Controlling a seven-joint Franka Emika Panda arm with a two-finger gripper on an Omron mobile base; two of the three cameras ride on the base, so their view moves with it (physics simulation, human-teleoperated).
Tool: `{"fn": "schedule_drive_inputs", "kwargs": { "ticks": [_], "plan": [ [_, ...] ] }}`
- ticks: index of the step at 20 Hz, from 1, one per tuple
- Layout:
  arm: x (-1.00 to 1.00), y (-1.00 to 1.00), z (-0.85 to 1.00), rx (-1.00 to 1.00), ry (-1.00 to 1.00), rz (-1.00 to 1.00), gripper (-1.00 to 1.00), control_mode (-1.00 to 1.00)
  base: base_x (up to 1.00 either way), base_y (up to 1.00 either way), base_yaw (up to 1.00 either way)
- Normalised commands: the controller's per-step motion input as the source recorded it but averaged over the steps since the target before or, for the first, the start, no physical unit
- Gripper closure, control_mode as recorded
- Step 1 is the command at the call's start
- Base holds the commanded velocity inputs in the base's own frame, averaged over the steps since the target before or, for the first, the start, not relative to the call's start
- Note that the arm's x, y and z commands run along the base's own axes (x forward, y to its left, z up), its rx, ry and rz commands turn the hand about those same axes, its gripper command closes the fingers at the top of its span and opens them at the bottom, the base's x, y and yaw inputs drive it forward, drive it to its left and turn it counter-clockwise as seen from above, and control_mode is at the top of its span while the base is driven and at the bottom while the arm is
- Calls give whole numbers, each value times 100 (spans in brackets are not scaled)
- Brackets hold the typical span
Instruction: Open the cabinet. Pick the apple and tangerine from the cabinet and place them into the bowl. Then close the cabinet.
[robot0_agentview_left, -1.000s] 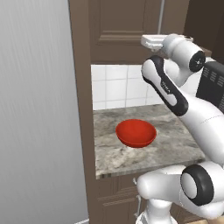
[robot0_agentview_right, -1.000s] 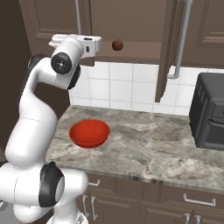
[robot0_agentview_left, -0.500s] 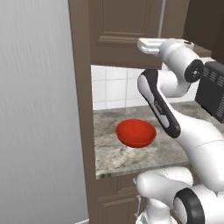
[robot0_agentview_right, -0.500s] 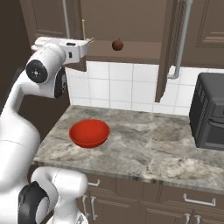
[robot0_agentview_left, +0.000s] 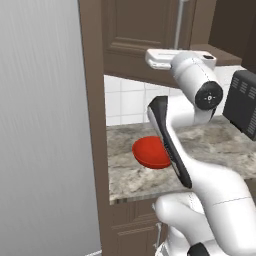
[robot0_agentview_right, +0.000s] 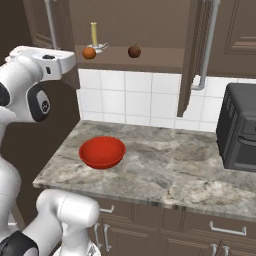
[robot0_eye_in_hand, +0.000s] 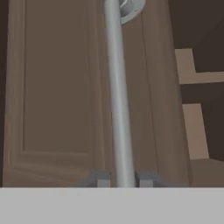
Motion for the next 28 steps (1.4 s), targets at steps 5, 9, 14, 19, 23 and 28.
{"fn": "schedule_drive_inputs", "kwargs": {
  "ticks": [5, 9, 14, 19, 23, 28],
  "plan": [
    [-46, 48, 14, 0, 0, -7, 100, -100, 0, 0, 0],
    [-2, 0, 0, 0, 0, 0, -100, -100, 0, 0, 0],
    [-86, 0, 0, 0, -3, 0, -100, -100, 0, 0, 0],
    [-100, 0, 1, 1, -9, -1, -100, -100, 0, 0, 0],
    [-81, -44, 33, 19, -4, 0, -100, -100, 0, 0, 0],
    [6, -81, 29, 29, 4, 5, -100, -100, 0, 0, 0]
  ]
}}
